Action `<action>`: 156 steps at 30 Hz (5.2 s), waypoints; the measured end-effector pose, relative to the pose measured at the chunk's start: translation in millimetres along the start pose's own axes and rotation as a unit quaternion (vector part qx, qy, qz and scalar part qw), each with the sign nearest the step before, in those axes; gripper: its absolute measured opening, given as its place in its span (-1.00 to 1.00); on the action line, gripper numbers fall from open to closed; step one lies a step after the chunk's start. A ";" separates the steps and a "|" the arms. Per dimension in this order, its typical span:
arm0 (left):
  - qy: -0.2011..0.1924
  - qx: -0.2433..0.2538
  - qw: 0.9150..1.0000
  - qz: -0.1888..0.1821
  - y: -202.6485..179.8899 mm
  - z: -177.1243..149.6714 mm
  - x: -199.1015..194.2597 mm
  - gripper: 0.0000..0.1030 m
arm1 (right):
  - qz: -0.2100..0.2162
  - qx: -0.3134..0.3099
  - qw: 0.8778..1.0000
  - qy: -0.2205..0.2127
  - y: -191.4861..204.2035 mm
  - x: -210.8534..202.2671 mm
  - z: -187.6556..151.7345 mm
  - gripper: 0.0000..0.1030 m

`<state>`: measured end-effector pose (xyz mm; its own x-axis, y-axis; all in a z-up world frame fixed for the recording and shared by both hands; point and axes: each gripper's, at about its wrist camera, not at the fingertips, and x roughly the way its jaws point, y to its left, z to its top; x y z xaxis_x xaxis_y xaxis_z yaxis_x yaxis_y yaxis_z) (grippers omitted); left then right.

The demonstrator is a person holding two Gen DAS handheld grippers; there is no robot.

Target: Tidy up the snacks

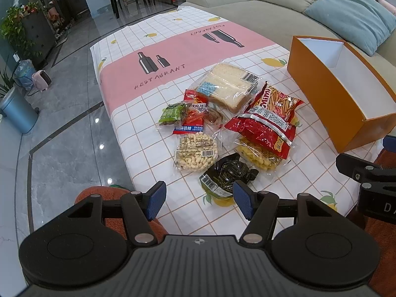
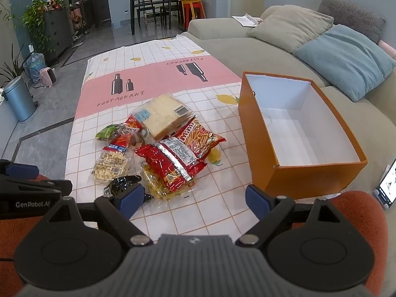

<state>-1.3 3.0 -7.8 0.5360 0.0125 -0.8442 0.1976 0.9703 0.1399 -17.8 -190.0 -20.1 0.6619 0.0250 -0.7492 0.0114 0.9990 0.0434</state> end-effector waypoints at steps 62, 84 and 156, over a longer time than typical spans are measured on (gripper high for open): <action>0.044 0.114 0.984 -0.126 -16.9 22.3 112.8 0.44 | 0.104 -0.082 0.990 0.050 3.8 131.1 30.3 0.17; 0.076 0.203 0.968 -0.124 -57.5 7.8 148.6 0.77 | 0.127 -0.148 0.979 0.051 16.8 192.9 19.3 0.42; -0.024 0.070 0.966 -0.249 -162.7 178.4 41.6 -0.02 | -0.103 -0.056 0.992 -0.035 -151.6 69.4 66.1 -0.67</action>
<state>135.2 -197.4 26.7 0.3831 -0.4609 -0.8005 0.5470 0.8115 -0.2054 75.9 -342.2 -35.0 0.7041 -0.1795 -0.6871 0.0715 0.9805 -0.1830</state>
